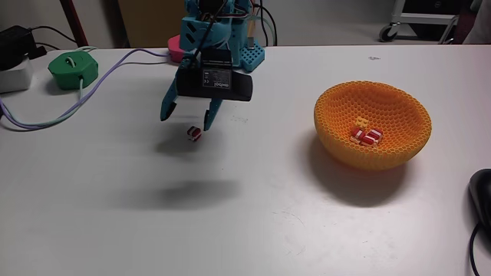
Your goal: Place cube pieces into the yellow basket
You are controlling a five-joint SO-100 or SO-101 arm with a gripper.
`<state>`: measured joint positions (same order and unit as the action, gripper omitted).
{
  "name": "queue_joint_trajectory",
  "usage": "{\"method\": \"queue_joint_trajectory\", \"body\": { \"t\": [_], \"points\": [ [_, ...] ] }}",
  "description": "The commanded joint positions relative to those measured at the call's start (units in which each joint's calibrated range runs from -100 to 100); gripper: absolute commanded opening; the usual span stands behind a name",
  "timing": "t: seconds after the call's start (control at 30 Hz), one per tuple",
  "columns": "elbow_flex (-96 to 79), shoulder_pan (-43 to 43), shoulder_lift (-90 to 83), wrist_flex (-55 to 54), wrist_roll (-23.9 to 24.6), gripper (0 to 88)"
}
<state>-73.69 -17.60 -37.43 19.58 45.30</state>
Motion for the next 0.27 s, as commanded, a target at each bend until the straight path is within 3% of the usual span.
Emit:
{"method": "queue_joint_trajectory", "body": {
  "t": [0.0, 0.23],
  "points": [
    [0.27, -0.76, -0.64, -0.29, 0.20, 38.1],
    [-0.11, -1.04, 3.25, -3.16, -0.15, 37.1]
  ]
}}
